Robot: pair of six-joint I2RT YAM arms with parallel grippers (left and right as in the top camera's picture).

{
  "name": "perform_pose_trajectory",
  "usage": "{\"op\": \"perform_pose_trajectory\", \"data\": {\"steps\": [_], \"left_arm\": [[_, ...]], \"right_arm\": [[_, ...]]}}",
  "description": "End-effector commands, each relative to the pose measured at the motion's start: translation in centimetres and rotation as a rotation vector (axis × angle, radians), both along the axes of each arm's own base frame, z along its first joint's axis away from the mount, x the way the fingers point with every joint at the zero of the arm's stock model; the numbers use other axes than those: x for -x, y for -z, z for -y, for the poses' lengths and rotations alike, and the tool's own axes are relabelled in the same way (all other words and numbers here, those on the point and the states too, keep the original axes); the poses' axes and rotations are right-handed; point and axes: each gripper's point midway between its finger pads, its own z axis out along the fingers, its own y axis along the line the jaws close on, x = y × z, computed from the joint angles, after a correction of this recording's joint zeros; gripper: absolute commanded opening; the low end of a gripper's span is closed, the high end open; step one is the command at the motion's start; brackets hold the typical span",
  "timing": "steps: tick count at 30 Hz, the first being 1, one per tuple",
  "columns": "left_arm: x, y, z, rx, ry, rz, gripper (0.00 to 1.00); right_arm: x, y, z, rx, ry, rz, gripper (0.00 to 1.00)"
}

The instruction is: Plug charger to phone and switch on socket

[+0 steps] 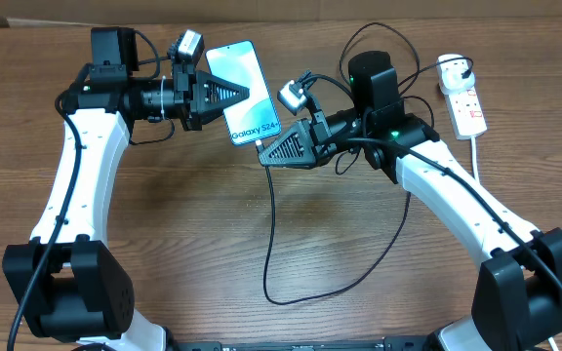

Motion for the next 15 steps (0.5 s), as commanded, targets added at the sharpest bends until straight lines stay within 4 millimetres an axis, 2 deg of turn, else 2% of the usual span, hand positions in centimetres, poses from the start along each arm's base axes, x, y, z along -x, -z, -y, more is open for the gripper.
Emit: {"op": "perform_pose_trajectory", "data": {"steps": [1, 15], "left_arm": [[0.78, -1.3, 0.1, 0.049, 0.036, 0.015, 0.04], [1.14, -1.8, 0.11, 0.078, 0.057, 0.016, 0.04]], "right_arm": [[-0.03, -0.71, -0.02, -0.018, -0.008, 0.033, 0.04], [-0.35, -0.73, 0.26, -0.019, 0.003, 0.035, 0.04]]}}
